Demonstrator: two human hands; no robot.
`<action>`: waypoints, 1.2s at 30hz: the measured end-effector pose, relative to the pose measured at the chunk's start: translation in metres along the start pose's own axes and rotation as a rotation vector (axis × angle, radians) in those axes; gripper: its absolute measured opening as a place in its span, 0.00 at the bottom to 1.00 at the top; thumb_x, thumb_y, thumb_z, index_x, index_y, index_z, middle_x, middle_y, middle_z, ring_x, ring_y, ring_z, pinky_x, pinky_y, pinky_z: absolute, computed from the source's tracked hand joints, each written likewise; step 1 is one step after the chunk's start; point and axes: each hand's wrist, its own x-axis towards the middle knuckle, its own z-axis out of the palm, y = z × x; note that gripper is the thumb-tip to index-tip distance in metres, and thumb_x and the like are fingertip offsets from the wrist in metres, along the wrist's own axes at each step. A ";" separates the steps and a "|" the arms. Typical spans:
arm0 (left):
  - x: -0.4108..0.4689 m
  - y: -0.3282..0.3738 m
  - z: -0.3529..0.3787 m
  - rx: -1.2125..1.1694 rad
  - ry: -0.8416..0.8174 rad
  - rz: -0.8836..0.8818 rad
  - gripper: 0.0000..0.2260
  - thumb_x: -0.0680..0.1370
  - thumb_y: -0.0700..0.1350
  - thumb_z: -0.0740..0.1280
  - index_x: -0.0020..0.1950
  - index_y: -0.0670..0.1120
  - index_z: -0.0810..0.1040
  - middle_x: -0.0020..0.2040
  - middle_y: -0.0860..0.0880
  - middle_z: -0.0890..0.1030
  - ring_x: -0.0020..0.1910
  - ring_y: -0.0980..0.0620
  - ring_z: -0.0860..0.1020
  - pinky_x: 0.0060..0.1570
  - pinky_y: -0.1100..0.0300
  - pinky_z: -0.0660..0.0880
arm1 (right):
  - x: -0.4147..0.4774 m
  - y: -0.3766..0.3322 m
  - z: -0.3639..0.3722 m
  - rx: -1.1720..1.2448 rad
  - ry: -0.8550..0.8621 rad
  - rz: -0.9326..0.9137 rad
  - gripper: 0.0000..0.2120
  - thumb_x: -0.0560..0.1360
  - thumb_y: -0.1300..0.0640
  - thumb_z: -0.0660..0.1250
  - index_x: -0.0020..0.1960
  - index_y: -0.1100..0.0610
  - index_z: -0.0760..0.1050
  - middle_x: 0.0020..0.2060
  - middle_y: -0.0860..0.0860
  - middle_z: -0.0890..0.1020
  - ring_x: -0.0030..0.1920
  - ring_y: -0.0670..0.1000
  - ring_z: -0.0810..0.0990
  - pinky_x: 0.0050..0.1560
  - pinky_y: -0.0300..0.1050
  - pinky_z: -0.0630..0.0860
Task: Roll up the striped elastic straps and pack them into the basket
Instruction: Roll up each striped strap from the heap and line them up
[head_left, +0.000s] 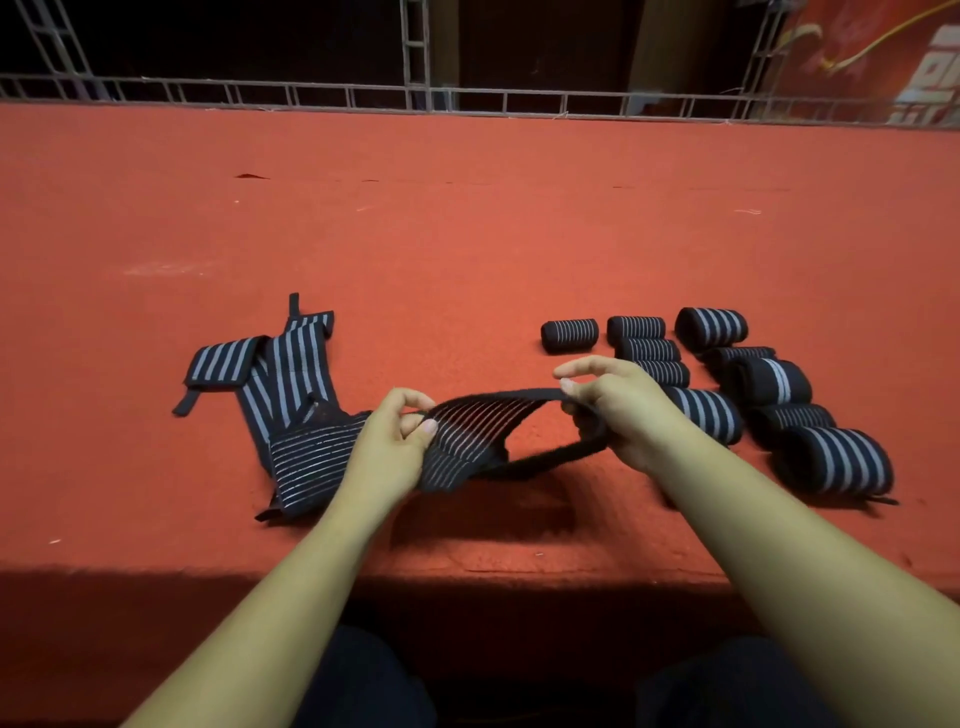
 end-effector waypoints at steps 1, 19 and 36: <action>0.002 -0.001 -0.002 0.016 0.034 0.003 0.10 0.82 0.33 0.61 0.50 0.48 0.74 0.42 0.43 0.85 0.39 0.44 0.81 0.42 0.48 0.76 | 0.000 0.000 -0.001 -0.086 -0.043 -0.012 0.06 0.78 0.67 0.66 0.50 0.58 0.78 0.29 0.57 0.77 0.26 0.49 0.72 0.26 0.39 0.65; 0.017 -0.007 -0.014 -0.343 0.037 -0.266 0.10 0.84 0.36 0.56 0.44 0.43 0.71 0.29 0.47 0.67 0.18 0.57 0.64 0.19 0.70 0.59 | -0.007 0.003 0.003 0.506 -0.596 -0.032 0.32 0.65 0.64 0.79 0.67 0.59 0.74 0.50 0.55 0.80 0.49 0.52 0.81 0.57 0.47 0.77; -0.001 0.000 -0.015 0.296 -0.060 0.246 0.12 0.82 0.44 0.65 0.66 0.51 0.77 0.62 0.55 0.78 0.59 0.66 0.75 0.59 0.72 0.68 | -0.015 -0.002 -0.024 -0.051 -0.299 -0.096 0.18 0.74 0.65 0.73 0.62 0.56 0.77 0.35 0.50 0.76 0.40 0.49 0.77 0.49 0.52 0.73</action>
